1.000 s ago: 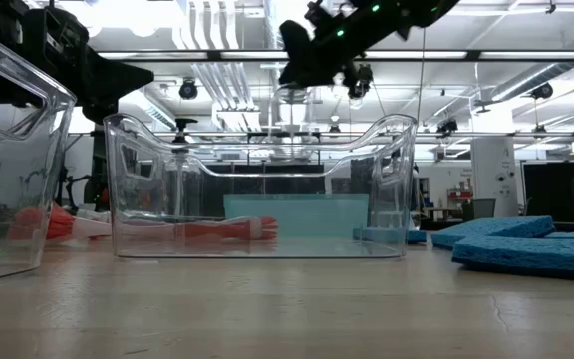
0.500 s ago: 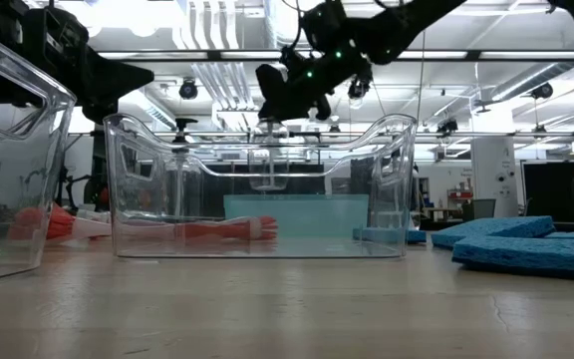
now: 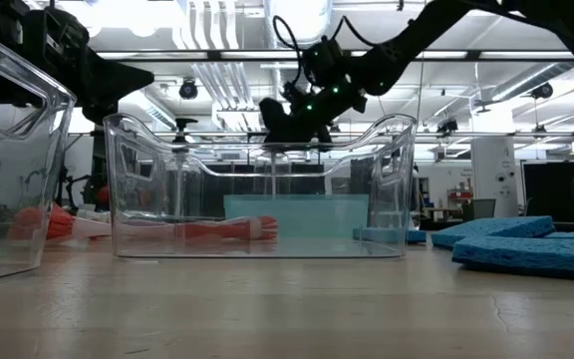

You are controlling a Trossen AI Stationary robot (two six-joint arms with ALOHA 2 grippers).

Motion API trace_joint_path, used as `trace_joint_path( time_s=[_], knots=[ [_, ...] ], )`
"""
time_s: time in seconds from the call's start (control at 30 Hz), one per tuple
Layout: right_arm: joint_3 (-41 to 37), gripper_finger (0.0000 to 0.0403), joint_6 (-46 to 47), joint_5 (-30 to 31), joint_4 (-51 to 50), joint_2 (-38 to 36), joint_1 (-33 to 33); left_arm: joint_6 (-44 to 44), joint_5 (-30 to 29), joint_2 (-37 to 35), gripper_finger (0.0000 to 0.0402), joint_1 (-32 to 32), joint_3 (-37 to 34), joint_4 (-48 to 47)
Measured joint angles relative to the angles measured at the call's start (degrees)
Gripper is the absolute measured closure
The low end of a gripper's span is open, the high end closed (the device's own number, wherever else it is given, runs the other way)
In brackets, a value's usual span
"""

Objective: Pick & Place Kitchen Sink Supplies
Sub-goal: Put the transparent soap dispenser into the green bin

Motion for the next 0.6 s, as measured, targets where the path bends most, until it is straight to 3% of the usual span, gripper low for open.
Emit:
trace_joint_path(
  time_s=[0.6],
  knots=[
    [-0.4, 0.0261, -0.1, 0.6, 0.9, 0.6, -1.1, 0.0, 0.0, 0.0, 0.0394, 0.0, 0.0, 0.0]
  ],
)
